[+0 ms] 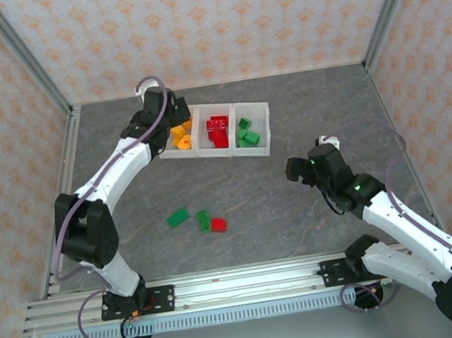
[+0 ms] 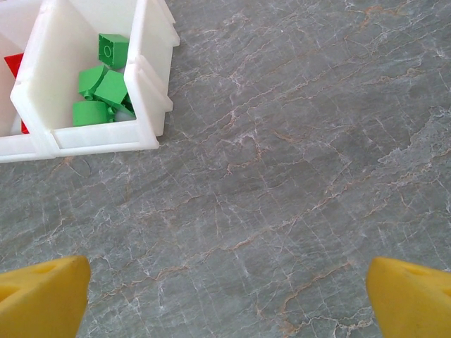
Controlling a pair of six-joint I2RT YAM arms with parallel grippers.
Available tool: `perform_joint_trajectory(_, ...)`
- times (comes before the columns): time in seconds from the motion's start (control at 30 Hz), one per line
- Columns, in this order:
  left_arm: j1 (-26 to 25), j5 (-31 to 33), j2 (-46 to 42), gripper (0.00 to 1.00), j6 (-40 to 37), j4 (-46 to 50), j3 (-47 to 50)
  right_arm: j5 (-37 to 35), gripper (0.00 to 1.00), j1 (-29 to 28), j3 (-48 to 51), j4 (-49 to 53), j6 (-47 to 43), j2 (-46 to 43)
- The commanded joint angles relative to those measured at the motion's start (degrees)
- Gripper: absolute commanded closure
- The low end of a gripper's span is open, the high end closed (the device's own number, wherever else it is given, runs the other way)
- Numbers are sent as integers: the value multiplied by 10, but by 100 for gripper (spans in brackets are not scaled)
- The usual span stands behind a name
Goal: Sort the legos into containers by color
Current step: Pick up the lego from the middle-left of the table.
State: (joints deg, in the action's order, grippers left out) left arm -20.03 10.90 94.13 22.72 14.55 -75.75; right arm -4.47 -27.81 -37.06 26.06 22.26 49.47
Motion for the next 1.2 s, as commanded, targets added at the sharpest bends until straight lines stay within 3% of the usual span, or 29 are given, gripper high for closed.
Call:
perform_joint_trajectory(0.0,-36,-4,-39,1,23,25,45,0,0,0,2,-6,-6,1)
perform_joint_trajectory(0.47,-208,-10,-176,1,105,155,177,1,0,0,2,-5,-6,1)
perform_joint_trajectory(0.8,-335,-14,-138,4,184,224,207,-2,0,0,1,-3,-4,3)
perform_joint_trajectory(0.97,-366,-50,-121,16,213,190,236,-4,0,0,1,-2,-4,3)
perform_joint_trajectory(1.17,-387,-52,-87,22,235,196,237,-3,0,0,2,-3,-4,3)
